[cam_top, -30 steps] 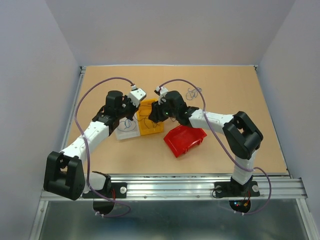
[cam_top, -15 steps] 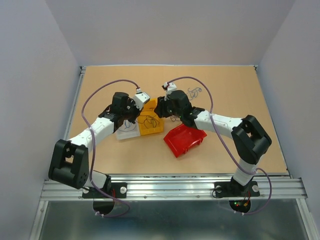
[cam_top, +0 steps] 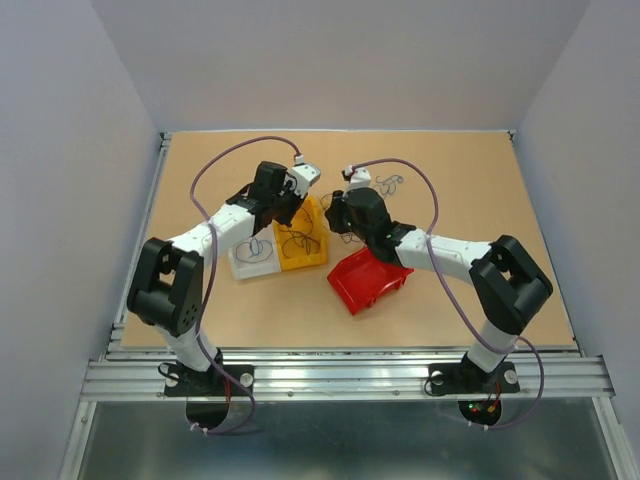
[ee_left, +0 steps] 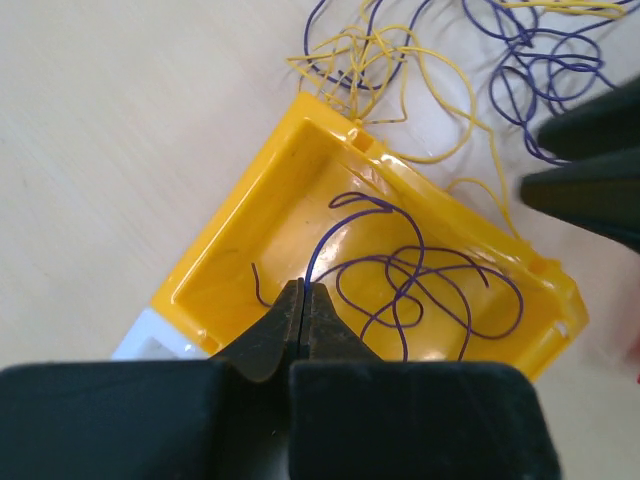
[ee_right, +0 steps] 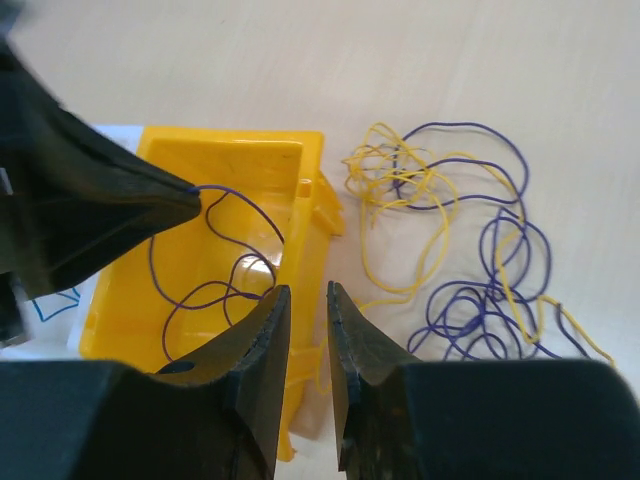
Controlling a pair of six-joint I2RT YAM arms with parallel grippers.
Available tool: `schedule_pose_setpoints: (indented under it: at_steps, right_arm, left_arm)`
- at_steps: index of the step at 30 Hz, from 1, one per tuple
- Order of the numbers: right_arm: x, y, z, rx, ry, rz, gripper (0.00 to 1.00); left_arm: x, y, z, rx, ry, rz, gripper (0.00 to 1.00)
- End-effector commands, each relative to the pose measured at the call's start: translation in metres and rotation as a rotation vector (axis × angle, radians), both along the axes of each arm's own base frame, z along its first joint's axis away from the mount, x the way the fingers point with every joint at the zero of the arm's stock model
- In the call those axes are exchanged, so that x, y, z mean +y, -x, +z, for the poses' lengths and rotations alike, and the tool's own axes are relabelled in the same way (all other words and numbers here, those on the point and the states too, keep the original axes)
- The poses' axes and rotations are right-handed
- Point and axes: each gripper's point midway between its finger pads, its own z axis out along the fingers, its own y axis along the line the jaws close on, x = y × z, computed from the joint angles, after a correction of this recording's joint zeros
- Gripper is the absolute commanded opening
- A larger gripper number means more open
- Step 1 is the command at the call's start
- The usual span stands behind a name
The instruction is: Untangle the cables
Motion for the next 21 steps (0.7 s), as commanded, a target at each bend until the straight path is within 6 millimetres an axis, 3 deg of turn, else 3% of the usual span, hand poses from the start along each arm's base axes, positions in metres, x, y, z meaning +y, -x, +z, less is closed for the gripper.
schedule_pose_setpoints:
  at_steps: [1,6,8,10,13,14,16,17,18,20,21]
  right_arm:
    - [-0.021,-0.007,0.05,-0.126,-0.09,-0.119,0.27]
    - [-0.039,-0.014,0.046,-0.126,-0.078,-0.18,0.27]
    - [-0.044,-0.019,0.042,-0.119,-0.069,-0.189,0.27]
    - [-0.042,-0.025,0.032,-0.092,-0.052,-0.163,0.29]
    - [-0.044,-0.04,0.015,-0.04,-0.027,-0.126,0.38]
    - [-0.046,-0.044,0.011,-0.034,-0.014,-0.114,0.47]
    - [-0.042,-0.051,0.003,-0.023,0.009,-0.084,0.55]
    - [-0.039,-0.053,0.0,-0.02,0.021,-0.064,0.61]
    - [-0.03,-0.058,0.0,-0.027,0.038,-0.028,0.62]
    - [-0.021,-0.061,-0.005,-0.016,0.07,0.032,0.64]
    - [-0.016,-0.063,-0.005,-0.018,0.076,0.051,0.65]
  left_arm:
    - [0.006,-0.008,-0.031,0.106,-0.047,0.09,0.0]
    - [0.001,-0.008,-0.048,0.155,-0.052,0.071,0.0]
    - [0.0,-0.008,-0.05,0.159,-0.053,0.061,0.07]
    - [-0.002,-0.006,-0.038,0.129,-0.036,0.045,0.19]
    - [-0.003,-0.004,-0.009,0.039,0.012,0.03,0.34]
    - [-0.004,-0.003,-0.004,0.019,0.024,0.024,0.39]
    - [-0.003,-0.002,0.014,-0.028,0.041,0.017,0.47]
    - [-0.002,-0.001,0.017,-0.037,0.045,0.014,0.48]
    - [-0.002,0.0,0.023,-0.055,0.049,0.017,0.57]
    - [-0.001,0.001,0.029,-0.074,0.053,0.013,0.64]
    - [-0.001,0.002,0.037,-0.095,0.062,0.011,0.73]
